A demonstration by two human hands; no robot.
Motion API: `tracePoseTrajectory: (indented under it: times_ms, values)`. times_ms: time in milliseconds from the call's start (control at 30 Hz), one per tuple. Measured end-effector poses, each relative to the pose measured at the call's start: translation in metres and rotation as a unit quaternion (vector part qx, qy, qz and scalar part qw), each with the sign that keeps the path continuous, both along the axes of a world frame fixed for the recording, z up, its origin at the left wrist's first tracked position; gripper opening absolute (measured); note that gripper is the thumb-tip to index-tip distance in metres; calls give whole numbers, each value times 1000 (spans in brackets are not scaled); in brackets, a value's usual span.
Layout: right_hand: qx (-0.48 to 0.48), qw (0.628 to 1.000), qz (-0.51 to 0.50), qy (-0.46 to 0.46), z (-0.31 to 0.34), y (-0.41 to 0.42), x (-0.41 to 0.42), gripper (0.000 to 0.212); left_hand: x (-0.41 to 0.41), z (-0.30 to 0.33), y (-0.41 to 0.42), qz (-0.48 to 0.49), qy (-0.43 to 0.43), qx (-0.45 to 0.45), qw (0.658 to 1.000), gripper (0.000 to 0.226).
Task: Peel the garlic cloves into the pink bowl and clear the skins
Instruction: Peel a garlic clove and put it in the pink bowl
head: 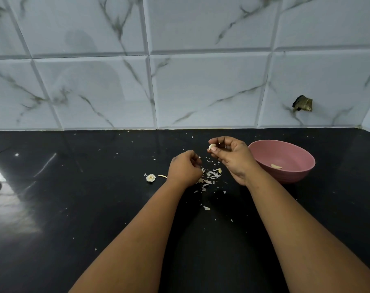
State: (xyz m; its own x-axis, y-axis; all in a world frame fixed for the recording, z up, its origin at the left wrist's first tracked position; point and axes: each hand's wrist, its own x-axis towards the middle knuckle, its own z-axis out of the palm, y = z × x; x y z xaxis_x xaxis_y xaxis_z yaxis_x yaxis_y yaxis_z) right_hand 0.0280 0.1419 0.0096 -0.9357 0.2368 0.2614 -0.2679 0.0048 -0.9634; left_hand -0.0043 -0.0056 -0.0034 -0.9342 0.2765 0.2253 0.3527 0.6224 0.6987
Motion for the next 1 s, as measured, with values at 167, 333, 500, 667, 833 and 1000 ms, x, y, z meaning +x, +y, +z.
tracePoseTrajectory:
  times_ms: [167, 333, 500, 667, 833, 1000]
  values:
    - [12, 1000, 3, -1, 0, 1, 1, 22, 3, 0, 8, -10, -31, 104, 994, 21]
    - [26, 1000, -9, 13, 1, 0, 2, 22, 6, 1, 10, -36, -40, 321, 945, 9]
    - [27, 999, -17, 35, 3, 1, 3, 25, 7, 1, 9, -80, -63, 384, 918, 13]
    - [12, 999, -8, 43, 4, 0, 4, 28, 7, 4, 9, -86, -78, 442, 890, 6]
    - [-10, 999, -10, 42, 3, -2, 3, 24, 5, 3, 9, -83, -77, 448, 887, 4]
    - [54, 997, -39, 39, 2, -1, 4, 22, 4, -1, 9, -75, -44, 391, 916, 6]
